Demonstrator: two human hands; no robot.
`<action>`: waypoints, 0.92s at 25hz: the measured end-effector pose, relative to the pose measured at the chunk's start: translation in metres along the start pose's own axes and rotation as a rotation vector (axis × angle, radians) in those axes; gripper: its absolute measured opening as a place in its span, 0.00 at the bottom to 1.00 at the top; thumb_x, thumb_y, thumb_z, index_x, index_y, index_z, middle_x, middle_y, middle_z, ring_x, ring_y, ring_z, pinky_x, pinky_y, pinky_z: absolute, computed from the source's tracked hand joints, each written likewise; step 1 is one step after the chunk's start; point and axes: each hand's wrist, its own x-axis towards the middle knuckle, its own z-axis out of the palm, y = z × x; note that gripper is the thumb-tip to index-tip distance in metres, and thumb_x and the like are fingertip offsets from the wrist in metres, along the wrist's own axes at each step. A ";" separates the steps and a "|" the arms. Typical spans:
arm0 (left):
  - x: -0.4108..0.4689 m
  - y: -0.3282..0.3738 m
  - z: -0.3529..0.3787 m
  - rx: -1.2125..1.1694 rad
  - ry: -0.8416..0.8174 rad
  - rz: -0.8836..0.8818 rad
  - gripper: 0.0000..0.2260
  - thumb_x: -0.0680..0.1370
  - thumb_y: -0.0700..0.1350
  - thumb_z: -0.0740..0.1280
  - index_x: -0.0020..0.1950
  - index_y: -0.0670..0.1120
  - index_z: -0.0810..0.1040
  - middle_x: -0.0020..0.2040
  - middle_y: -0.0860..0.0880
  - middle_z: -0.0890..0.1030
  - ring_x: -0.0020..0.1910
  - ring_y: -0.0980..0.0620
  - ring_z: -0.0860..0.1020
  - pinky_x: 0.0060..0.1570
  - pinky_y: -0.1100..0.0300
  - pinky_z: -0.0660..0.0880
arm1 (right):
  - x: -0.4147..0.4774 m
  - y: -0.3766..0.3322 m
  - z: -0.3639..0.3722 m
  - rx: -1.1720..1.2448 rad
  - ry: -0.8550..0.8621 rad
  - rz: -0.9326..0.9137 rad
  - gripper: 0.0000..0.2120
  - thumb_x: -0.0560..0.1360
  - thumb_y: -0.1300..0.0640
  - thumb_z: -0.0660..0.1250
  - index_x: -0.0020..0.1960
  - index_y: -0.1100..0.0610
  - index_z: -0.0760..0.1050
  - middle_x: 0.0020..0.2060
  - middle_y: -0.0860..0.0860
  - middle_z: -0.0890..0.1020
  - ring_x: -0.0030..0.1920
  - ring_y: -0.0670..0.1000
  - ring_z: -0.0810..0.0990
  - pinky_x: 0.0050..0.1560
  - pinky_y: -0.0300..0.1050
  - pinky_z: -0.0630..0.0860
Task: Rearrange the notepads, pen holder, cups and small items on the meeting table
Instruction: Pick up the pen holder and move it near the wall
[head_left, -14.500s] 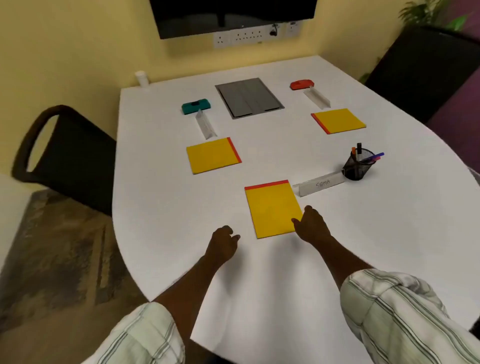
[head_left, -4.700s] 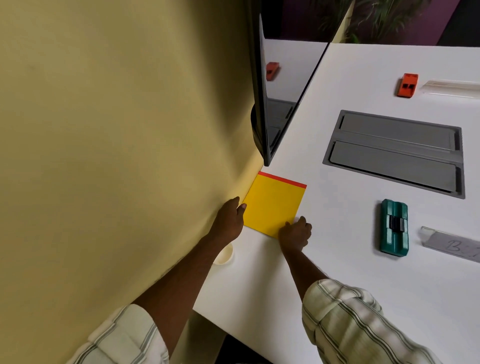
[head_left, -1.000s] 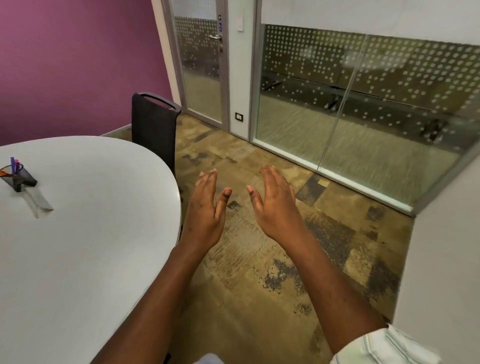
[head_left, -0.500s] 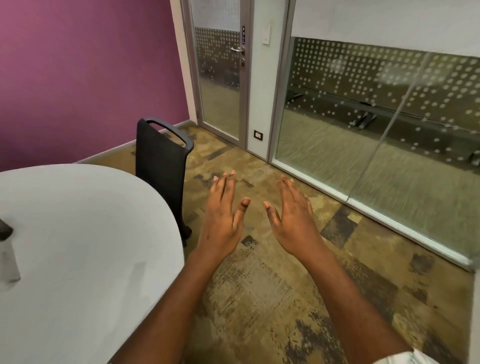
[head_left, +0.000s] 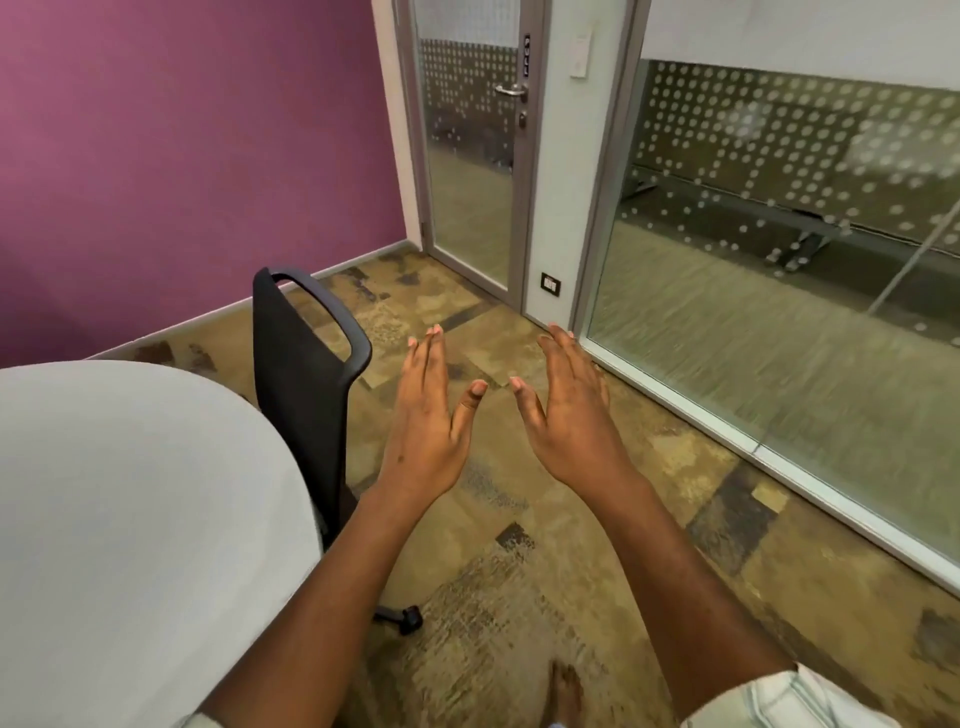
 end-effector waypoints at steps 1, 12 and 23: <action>0.019 -0.002 0.009 0.009 0.013 -0.012 0.34 0.77 0.66 0.46 0.78 0.49 0.45 0.79 0.52 0.49 0.77 0.55 0.43 0.74 0.59 0.44 | 0.022 0.009 0.001 0.001 -0.007 -0.018 0.30 0.79 0.39 0.49 0.77 0.51 0.51 0.77 0.46 0.50 0.76 0.46 0.45 0.75 0.56 0.48; 0.251 -0.032 0.067 0.162 0.165 -0.070 0.34 0.75 0.70 0.43 0.77 0.57 0.43 0.79 0.52 0.44 0.77 0.54 0.38 0.73 0.56 0.41 | 0.282 0.069 0.035 0.037 -0.092 -0.255 0.29 0.80 0.40 0.51 0.76 0.51 0.51 0.77 0.46 0.49 0.77 0.46 0.46 0.75 0.56 0.49; 0.486 -0.148 0.065 0.061 0.257 -0.215 0.39 0.72 0.73 0.39 0.78 0.53 0.46 0.79 0.53 0.47 0.77 0.55 0.40 0.75 0.54 0.43 | 0.539 0.026 0.135 0.126 -0.096 -0.334 0.27 0.80 0.45 0.51 0.76 0.52 0.53 0.77 0.46 0.51 0.77 0.47 0.47 0.74 0.58 0.52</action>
